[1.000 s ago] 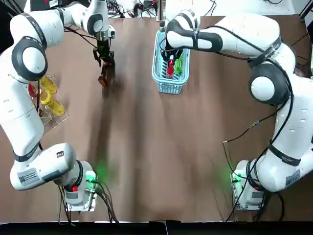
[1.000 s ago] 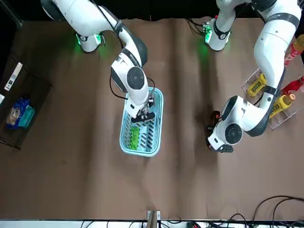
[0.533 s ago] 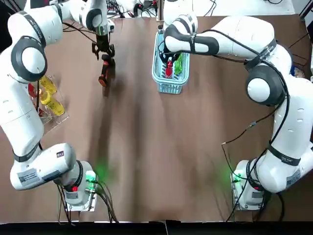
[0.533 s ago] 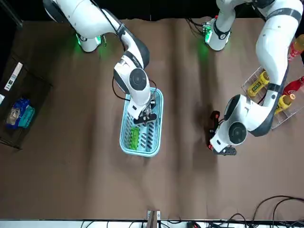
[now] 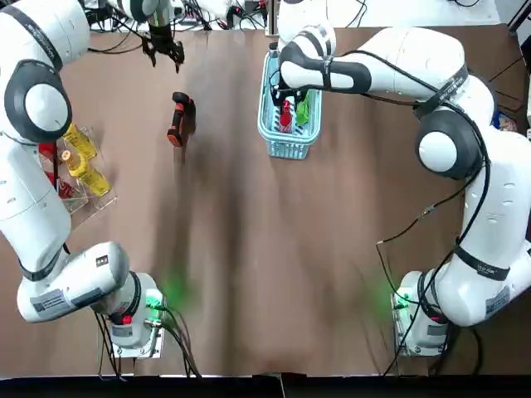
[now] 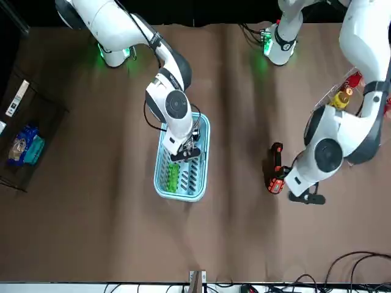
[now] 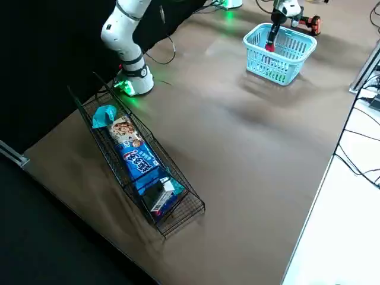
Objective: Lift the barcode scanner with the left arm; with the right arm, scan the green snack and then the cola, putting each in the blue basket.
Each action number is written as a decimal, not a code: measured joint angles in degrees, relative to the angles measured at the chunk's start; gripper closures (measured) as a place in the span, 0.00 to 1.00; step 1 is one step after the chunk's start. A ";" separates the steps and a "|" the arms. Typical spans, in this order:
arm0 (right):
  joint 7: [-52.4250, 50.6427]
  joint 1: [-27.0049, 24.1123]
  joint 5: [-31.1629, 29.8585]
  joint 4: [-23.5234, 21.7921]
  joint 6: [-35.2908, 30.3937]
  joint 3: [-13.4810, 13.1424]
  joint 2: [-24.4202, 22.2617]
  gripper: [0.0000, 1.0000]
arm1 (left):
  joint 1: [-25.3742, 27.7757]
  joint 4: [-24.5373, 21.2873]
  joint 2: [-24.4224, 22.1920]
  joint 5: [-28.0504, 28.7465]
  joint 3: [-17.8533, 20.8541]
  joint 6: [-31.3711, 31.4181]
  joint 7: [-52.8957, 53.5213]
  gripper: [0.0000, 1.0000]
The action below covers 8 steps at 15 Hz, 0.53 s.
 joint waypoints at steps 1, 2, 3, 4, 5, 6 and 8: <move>0.00 -0.04 0.00 0.21 0.00 -0.02 0.00 0.31 | -1.12 0.52 -1.69 -1.33 2.24 -0.03 0.59 0.00; 0.00 -0.06 0.00 0.55 0.02 -0.02 -0.05 0.29 | -2.69 0.92 -3.80 -5.09 5.30 -0.05 1.02 0.00; 0.00 -0.13 0.00 0.89 0.02 -0.04 -0.26 0.29 | -4.90 1.22 -6.46 -10.34 9.39 -0.05 1.93 0.00; 0.00 -0.43 0.01 1.23 -0.01 -0.05 -0.74 0.29 | -7.65 1.40 -9.56 -15.69 14.17 -0.25 2.94 0.00; 0.00 -0.96 0.03 1.52 -0.03 -0.05 -1.46 0.29 | -10.77 1.49 -12.92 -20.52 19.11 -1.32 3.80 0.00; 0.00 -1.65 0.09 1.82 -0.06 -0.04 -2.48 0.29 | -13.65 1.45 -16.42 -24.04 23.26 -3.33 4.39 0.00; -0.05 -4.49 0.13 2.27 -1.29 -0.02 -7.10 0.29 | -17.36 0.30 -25.64 -27.26 27.07 -11.57 4.91 0.00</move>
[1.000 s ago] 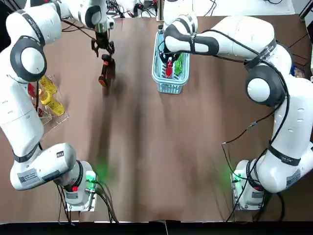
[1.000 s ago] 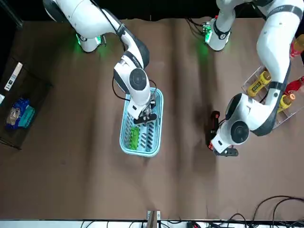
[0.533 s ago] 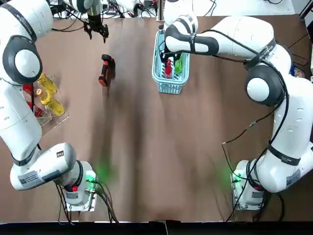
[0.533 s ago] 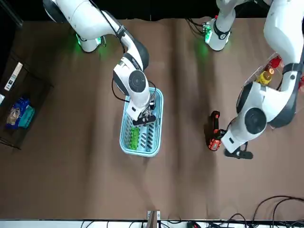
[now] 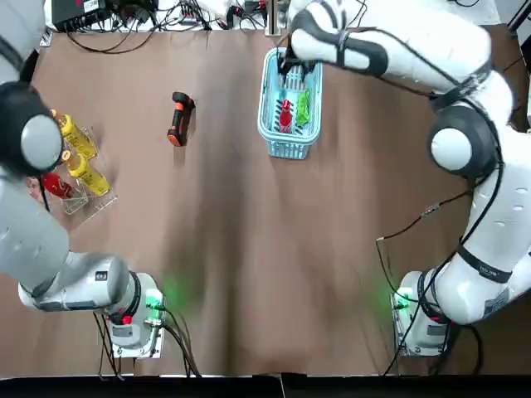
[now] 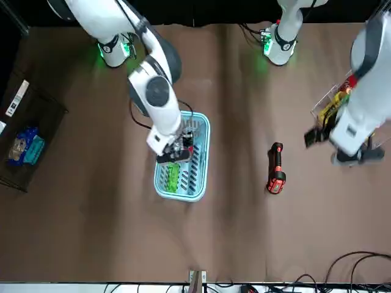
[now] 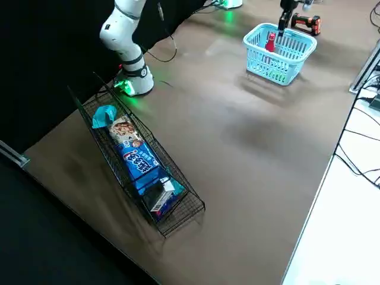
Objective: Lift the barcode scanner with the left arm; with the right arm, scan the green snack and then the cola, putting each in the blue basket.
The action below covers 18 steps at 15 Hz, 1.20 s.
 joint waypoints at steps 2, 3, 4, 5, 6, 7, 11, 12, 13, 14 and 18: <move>-0.74 -2.74 0.00 0.01 -3.19 -0.01 -3.29 0.29 | -0.49 -2.25 -4.67 -0.16 -0.04 -2.80 1.80 0.00; -2.25 -4.31 0.00 0.00 -4.87 -0.04 -4.57 0.29 | -0.50 -3.24 -6.06 -0.16 -0.03 -3.03 2.74 0.00; -4.31 -6.04 0.00 -0.02 -6.10 -0.09 -5.51 0.29 | -0.49 -3.95 -6.82 -0.17 0.04 -3.03 3.42 0.00; -6.49 -7.85 0.00 -0.13 -6.60 -0.16 -6.08 0.29 | -0.48 -4.37 -7.03 -0.17 0.10 -3.03 4.01 0.00; -9.35 -9.82 0.00 -0.24 -6.78 -0.22 -6.29 0.29 | -0.47 -4.59 -6.95 -0.17 0.14 -3.00 4.74 0.00; -12.88 -11.83 0.00 -0.31 -6.93 -0.27 -6.28 0.30 | -0.48 -4.73 -6.82 -0.17 0.16 -2.96 5.16 0.00; -26.32 -20.23 -0.08 -0.38 -10.63 -0.55 -6.88 0.29 | -0.21 -4.83 -6.68 -0.16 0.31 -2.95 5.76 0.00; -29.95 -22.52 -0.09 -0.37 -11.04 -0.59 -7.54 0.29 | -0.19 -4.83 -6.67 -0.16 0.31 -2.95 5.77 0.00; -32.86 -24.64 -0.06 -0.36 -11.51 -0.59 -8.27 0.29 | -0.21 -4.84 -6.67 -0.16 0.31 -2.95 5.77 0.00; -35.12 -26.53 -0.03 -0.36 -12.47 -0.59 -9.16 0.29 | -0.22 -4.84 -6.67 -0.16 0.31 -2.93 5.77 0.00; -38.12 -30.09 0.06 -0.37 -15.77 -0.49 -12.58 0.29 | -0.19 -4.84 -6.67 -0.16 0.31 -3.12 5.77 0.00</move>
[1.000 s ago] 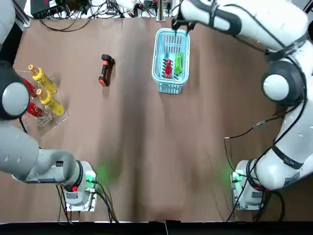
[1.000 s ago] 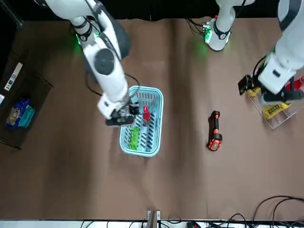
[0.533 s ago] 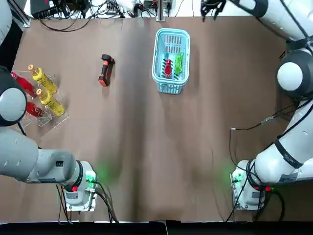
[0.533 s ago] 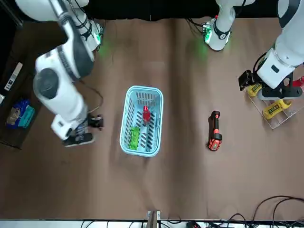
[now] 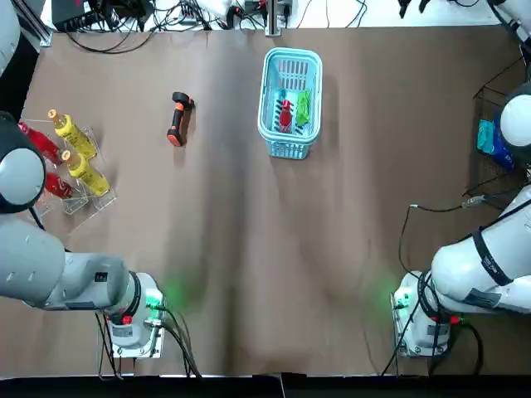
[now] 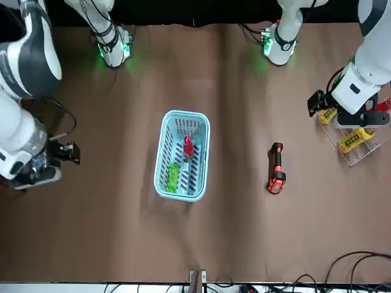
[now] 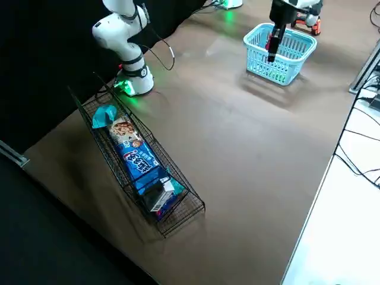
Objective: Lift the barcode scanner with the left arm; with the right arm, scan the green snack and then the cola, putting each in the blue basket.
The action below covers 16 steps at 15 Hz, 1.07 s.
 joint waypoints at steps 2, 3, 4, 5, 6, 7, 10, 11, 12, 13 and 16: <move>-0.04 -0.12 0.00 -0.02 -1.95 0.02 -1.58 0.27 | -0.05 0.00 0.00 0.00 -0.03 -0.14 0.00 0.00; -0.04 -0.28 0.00 -0.03 -2.89 0.03 -2.46 0.25 | -0.12 0.00 0.00 0.00 -0.07 -0.42 0.00 0.00; -0.04 -0.60 0.00 -0.03 -3.72 0.04 -3.28 0.23 | -0.23 0.00 0.00 0.00 -0.12 -0.86 0.00 0.00; -0.09 -0.95 0.00 -0.09 -4.43 0.07 -4.03 0.19 | -0.34 0.00 0.00 0.00 -0.18 -1.04 0.00 0.00; -0.48 -1.00 0.08 -0.13 -6.21 0.04 -5.07 0.18 | -0.45 0.06 -0.02 0.00 -0.40 -1.16 0.00 0.00; -0.55 -0.34 0.14 -0.22 -7.01 -0.52 -5.46 0.18 | -0.45 0.09 -0.05 0.00 -0.65 -1.33 0.00 0.00; -0.54 4.74 2.60 -0.35 -7.49 -6.76 -6.68 0.18 | -0.49 0.10 -0.09 0.00 -1.03 -1.64 0.00 0.00; -0.61 6.60 4.67 -0.42 -7.75 -9.76 -7.36 0.18 | -0.49 0.11 -0.09 0.00 -1.02 -1.67 0.00 0.00; -0.93 8.85 6.19 -0.71 -8.14 -13.09 -8.31 0.18 | -0.48 0.11 -0.09 0.00 -1.02 -1.69 0.00 0.00; -1.32 11.47 7.13 -1.40 -8.45 -16.57 -9.50 0.18 | -0.48 0.11 -0.09 0.00 -1.02 -1.70 0.00 0.00; -1.45 15.73 8.12 -6.10 -7.82 -21.07 -14.05 0.17 | -0.48 0.14 -0.10 0.00 -1.02 -1.73 0.00 0.00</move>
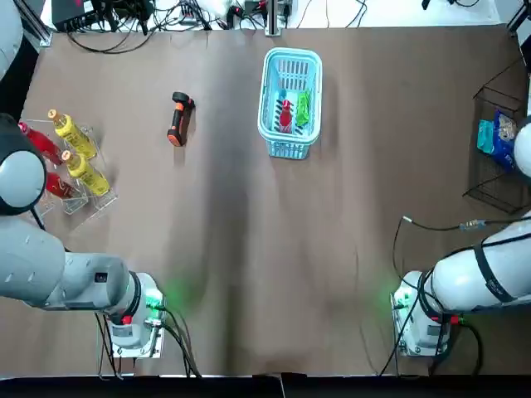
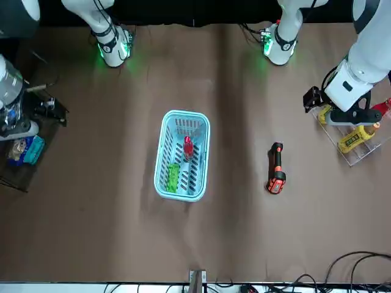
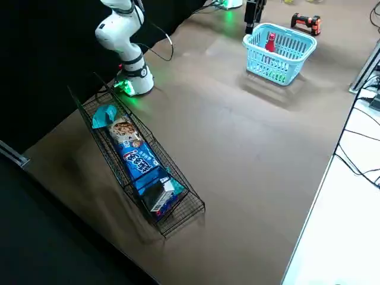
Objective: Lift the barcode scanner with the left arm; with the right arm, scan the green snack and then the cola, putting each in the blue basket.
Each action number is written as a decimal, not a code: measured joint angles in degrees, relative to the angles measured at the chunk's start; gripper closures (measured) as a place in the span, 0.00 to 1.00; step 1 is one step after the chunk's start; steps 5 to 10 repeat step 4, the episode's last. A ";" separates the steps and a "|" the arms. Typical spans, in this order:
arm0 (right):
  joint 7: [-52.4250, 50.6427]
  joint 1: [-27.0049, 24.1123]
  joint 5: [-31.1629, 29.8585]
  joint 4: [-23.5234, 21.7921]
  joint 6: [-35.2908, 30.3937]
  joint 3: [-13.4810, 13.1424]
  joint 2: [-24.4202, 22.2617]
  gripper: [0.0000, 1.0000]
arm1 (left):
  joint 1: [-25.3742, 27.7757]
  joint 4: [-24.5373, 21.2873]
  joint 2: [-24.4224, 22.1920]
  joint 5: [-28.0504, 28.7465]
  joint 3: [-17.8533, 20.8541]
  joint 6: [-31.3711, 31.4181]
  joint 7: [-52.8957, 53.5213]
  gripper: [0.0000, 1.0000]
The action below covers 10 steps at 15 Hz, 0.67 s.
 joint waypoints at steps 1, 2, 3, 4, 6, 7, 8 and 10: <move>0.00 0.21 0.64 -1.91 0.70 -0.23 -1.38 0.15 | 0.00 0.00 0.00 0.00 0.00 -0.04 0.00 0.00; 0.01 0.21 1.19 -3.65 1.38 -0.45 -2.47 0.09 | 0.00 0.01 -0.02 0.00 0.00 -0.12 0.00 0.00; 0.00 0.17 1.48 -5.11 1.87 -0.74 -3.35 0.01 | 0.01 0.04 -0.09 0.00 0.00 -0.29 0.00 0.00; 0.00 0.14 1.61 -6.20 2.21 -1.02 -3.88 0.00 | 0.01 0.06 -0.21 0.00 0.00 -0.44 0.00 0.00; 0.00 0.14 1.61 -6.20 2.21 -1.02 -3.88 0.00 | 0.01 0.06 -0.21 0.00 0.00 -0.44 0.00 0.00; 0.00 0.14 1.61 -6.20 2.21 -1.02 -3.88 0.00 | 0.01 0.06 -0.21 0.00 0.00 -0.44 0.00 0.00; 0.00 0.14 1.61 -6.20 2.21 -1.02 -3.88 0.00 | 0.01 0.06 -0.21 0.00 0.00 -0.44 0.00 0.00; 0.00 0.14 1.61 -6.20 2.21 -1.02 -3.88 0.00 | 0.01 0.06 -0.21 0.00 0.00 -0.44 0.00 0.00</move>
